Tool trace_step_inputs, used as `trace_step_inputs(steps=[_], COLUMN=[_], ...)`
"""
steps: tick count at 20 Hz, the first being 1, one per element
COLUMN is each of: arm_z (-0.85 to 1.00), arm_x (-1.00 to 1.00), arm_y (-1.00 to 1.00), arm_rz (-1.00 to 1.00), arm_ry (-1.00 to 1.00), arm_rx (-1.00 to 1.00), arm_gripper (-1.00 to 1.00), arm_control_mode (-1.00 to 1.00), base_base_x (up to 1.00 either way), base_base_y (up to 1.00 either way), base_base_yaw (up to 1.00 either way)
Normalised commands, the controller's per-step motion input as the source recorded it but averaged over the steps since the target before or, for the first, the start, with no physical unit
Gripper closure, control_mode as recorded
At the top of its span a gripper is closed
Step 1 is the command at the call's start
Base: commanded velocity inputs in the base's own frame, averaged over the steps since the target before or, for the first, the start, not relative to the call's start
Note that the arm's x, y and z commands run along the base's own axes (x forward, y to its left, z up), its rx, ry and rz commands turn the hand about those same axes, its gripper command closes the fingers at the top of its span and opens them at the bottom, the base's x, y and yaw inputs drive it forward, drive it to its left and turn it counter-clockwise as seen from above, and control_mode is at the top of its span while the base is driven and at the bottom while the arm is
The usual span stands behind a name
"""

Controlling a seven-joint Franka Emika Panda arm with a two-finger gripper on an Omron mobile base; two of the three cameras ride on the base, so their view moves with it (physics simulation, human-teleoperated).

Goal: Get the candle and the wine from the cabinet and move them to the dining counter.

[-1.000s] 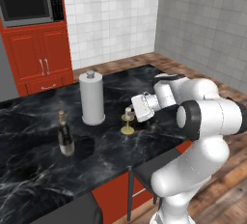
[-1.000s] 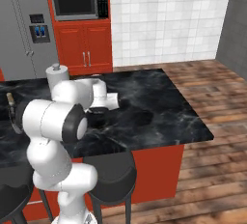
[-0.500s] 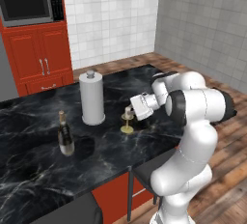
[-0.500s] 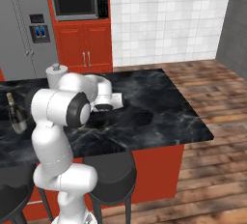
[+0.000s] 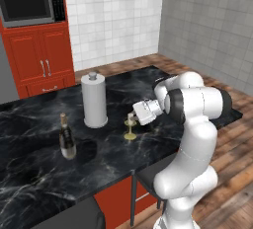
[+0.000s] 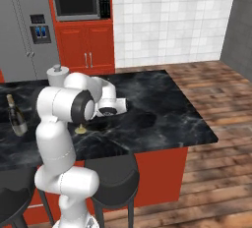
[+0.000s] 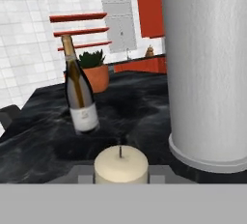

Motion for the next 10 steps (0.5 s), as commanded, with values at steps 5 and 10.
trace_step_inputs(steps=[5, 10], arm_z=[-0.22, -0.07], arm_x=[0.0, 0.0], arm_y=[0.03, 0.02], arm_rz=[0.01, 0.0], arm_ry=[0.0, 0.0], arm_rx=[0.0, 0.0], arm_gripper=[1.0, 1.0], arm_control_mode=[-1.0, -1.0], base_base_x=[0.0, 0.0], base_base_y=[0.0, 0.0], base_base_yaw=[0.0, 0.0])
